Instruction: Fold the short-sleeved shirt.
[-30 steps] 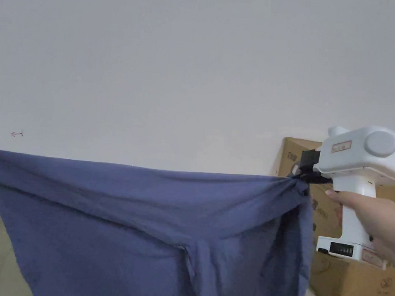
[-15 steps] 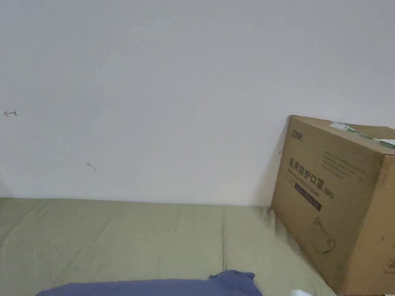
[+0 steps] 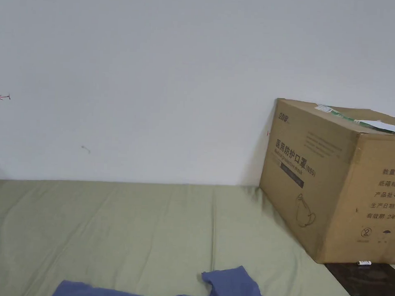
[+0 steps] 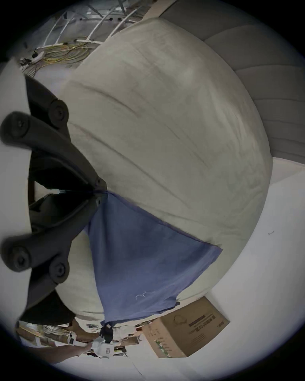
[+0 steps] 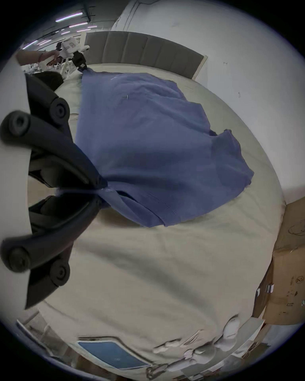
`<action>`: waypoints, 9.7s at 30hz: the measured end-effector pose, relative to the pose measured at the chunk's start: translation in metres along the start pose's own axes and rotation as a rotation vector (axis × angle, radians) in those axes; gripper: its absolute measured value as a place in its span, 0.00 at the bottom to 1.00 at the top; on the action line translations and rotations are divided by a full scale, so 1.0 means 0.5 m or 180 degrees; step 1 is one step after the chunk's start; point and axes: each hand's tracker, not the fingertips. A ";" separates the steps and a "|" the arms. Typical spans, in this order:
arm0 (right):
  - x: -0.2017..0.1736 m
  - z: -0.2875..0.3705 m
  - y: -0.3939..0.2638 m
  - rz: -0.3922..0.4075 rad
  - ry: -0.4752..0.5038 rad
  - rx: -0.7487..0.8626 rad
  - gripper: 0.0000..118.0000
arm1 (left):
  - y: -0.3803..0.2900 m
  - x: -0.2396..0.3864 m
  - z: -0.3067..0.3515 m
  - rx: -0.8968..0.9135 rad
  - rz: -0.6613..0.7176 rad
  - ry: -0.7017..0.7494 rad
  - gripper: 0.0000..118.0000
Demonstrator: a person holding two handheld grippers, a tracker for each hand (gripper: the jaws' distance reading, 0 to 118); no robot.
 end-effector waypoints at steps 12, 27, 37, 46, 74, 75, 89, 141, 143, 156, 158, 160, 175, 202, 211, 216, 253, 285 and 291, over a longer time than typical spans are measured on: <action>-0.030 0.074 -0.049 -0.0157 -0.0166 0.0270 0.82 | 0.033 0.078 0.076 0.0407 -0.0268 -0.0113 0.95; -0.273 0.219 -0.041 0.0329 0.0705 0.1639 0.00 | 0.242 0.370 0.080 0.1062 -0.1172 -0.0835 0.00; -0.238 0.109 0.069 0.0761 0.0604 0.1460 0.00 | 0.584 0.472 -0.340 0.0089 -0.1515 -0.0316 0.71; -0.195 0.028 0.098 0.0544 0.0387 0.1168 0.00 | 0.604 0.447 -0.550 -0.0364 -0.1692 -0.0115 0.80; -0.192 -0.149 0.394 0.0757 -0.0224 0.0244 0.00 | 0.525 0.380 -0.222 0.0381 -0.1523 -0.0376 0.02; -0.203 -0.113 0.385 0.0840 -0.0272 0.0431 0.00 | 0.522 0.373 -0.194 0.0500 -0.1425 -0.0444 0.02; -0.332 0.444 0.360 0.0968 0.0257 0.2116 0.00 | 0.547 0.406 0.324 0.1771 -0.1278 -0.0465 0.02; -0.292 -0.012 0.426 0.1025 -0.0389 0.0847 0.00 | 0.606 0.388 -0.168 0.0532 -0.0998 -0.0227 0.02; -0.220 -0.059 0.328 0.1064 -0.0517 0.0508 0.00 | 0.522 0.340 -0.196 0.0293 -0.1003 -0.0216 0.02; 0.009 -0.001 -0.065 0.1127 -0.0445 -0.0327 0.00 | 0.079 0.226 -0.086 -0.0510 -0.1156 -0.0242 0.02; 0.012 0.016 -0.103 0.1126 -0.0465 -0.0379 0.00 | 0.044 0.225 -0.067 -0.0497 -0.1212 -0.0217 0.02; 0.017 0.023 -0.125 0.1113 -0.0472 -0.0433 0.00 | 0.027 0.214 -0.069 -0.0466 -0.1288 -0.0182 0.02; 0.003 0.064 -0.182 0.0755 -0.0734 -0.0468 0.80 | -0.042 0.197 -0.017 -0.0731 -0.1147 -0.0156 0.91; -0.229 0.266 -0.232 0.0814 0.0593 0.1569 0.00 | -0.010 0.230 0.100 -0.0182 -0.1005 -0.0172 0.76; -0.163 0.211 -0.226 0.0705 0.0421 0.1189 0.00 | -0.045 0.226 -0.057 -0.0658 -0.1052 -0.0006 0.06; -0.118 0.171 -0.211 0.0979 0.0201 0.0611 0.00 | -0.078 0.244 0.003 -0.0312 -0.1043 -0.0106 0.06; -0.158 -0.053 0.241 0.0437 0.0054 0.0109 0.06 | 0.314 0.313 -0.145 -0.0013 -0.0394 -0.0481 0.06; -0.182 0.117 -0.006 0.0419 0.0674 0.0969 0.00 | 0.178 0.263 -0.117 0.0227 -0.0250 -0.0302 1.00; -0.153 0.070 0.041 0.0377 0.0597 0.0707 0.00 | 0.196 0.282 -0.244 -0.0272 -0.0408 -0.0170 0.71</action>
